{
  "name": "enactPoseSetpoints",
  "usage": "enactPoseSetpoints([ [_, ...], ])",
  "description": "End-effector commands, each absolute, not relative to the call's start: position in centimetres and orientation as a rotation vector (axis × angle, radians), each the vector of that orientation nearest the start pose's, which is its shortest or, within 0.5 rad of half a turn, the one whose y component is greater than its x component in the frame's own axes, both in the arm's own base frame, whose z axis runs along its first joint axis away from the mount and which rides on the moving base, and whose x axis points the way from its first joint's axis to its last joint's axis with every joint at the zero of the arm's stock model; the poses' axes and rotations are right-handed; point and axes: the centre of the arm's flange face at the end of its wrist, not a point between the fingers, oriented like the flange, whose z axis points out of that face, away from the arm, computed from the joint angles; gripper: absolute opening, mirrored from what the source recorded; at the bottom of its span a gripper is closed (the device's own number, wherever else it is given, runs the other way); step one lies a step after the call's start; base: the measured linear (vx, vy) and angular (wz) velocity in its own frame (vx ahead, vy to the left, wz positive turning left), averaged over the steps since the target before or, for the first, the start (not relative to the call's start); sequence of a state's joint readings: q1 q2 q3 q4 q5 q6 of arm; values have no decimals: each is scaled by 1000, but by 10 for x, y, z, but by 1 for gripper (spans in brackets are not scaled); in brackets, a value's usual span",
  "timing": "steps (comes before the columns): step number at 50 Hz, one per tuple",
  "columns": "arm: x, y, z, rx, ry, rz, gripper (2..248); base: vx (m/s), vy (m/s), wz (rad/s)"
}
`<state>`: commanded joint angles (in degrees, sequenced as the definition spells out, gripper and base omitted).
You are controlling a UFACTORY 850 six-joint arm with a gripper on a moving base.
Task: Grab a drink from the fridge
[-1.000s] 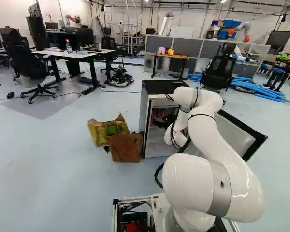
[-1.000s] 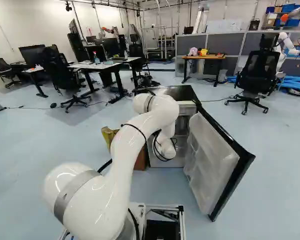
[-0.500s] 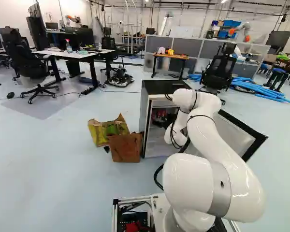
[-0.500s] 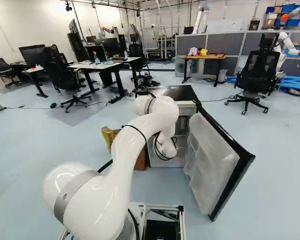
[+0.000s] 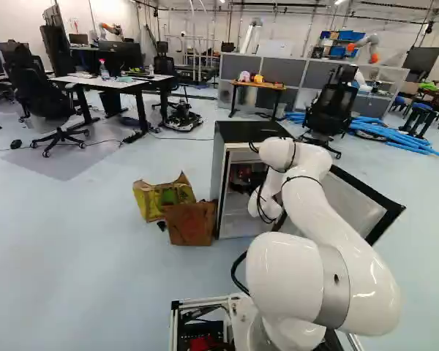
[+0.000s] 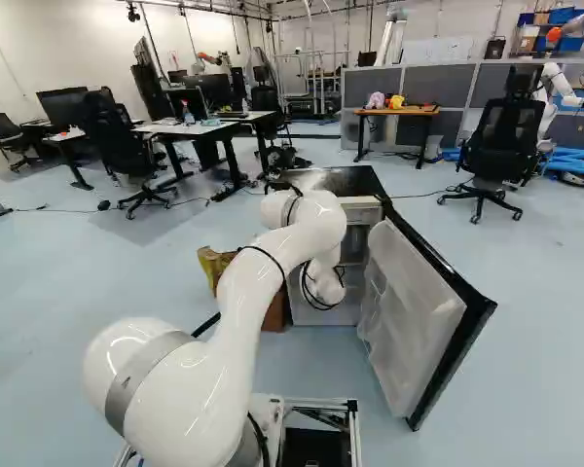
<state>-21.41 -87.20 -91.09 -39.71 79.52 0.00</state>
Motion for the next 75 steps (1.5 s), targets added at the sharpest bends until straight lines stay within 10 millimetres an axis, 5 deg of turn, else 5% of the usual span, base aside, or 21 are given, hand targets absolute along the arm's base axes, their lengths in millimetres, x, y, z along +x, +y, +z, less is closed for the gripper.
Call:
enactPoseSetpoints([
  [31, 625, -180, -49, -2204, -425, -1945, 247, 0, 0, 0],
  [42, 625, -180, -49, -2204, -425, -1945, 214, 0, 0, 0],
  [62, 625, -180, -49, -2204, -425, -1945, 213, 0, 0, 0],
  [75, 625, -180, -49, -2204, -425, -1945, 178, 0, 0, 0],
])
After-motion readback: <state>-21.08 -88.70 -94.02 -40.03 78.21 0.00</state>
